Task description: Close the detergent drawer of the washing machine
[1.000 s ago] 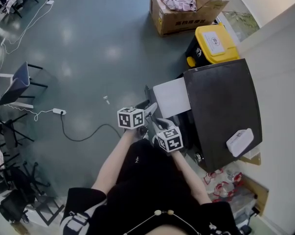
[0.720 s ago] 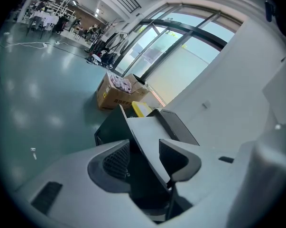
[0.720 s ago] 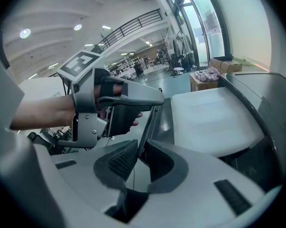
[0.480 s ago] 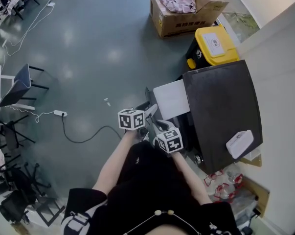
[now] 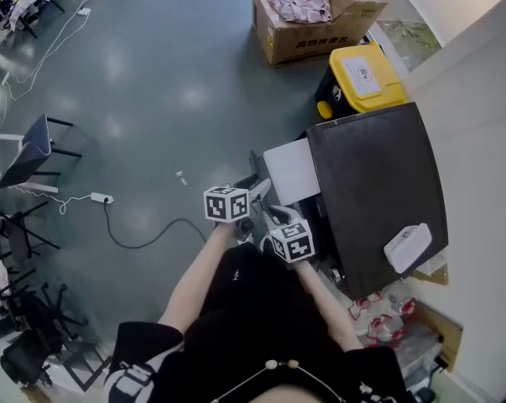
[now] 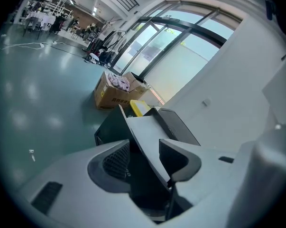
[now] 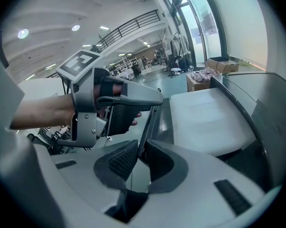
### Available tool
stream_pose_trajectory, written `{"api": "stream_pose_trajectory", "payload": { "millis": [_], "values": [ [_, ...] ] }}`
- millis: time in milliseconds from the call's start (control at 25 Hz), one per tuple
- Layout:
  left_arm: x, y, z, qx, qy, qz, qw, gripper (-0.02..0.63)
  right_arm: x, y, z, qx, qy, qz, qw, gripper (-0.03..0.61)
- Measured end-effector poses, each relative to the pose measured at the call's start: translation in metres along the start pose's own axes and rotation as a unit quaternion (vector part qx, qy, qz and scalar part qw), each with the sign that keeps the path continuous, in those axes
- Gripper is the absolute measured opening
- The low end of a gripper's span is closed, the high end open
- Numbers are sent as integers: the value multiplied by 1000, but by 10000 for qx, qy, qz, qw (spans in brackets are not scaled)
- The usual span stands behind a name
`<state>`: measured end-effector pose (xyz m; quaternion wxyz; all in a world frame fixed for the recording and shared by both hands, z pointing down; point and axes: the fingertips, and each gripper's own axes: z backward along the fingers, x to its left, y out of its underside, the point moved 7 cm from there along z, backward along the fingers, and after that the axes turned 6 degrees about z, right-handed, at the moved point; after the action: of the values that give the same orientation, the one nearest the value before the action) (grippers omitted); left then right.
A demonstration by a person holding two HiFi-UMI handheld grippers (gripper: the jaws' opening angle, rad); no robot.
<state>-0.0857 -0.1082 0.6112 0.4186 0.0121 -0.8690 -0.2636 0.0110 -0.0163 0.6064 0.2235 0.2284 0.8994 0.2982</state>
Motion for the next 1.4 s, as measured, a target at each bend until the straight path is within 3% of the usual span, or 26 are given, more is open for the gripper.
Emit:
{"api": "stream_pose_trajectory", "payload": {
  "millis": [1400],
  "values": [
    [-40, -13, -70, 587, 413, -360, 9968, 183, -67, 6, 31, -210, 933, -684, 9931, 51]
  ]
}}
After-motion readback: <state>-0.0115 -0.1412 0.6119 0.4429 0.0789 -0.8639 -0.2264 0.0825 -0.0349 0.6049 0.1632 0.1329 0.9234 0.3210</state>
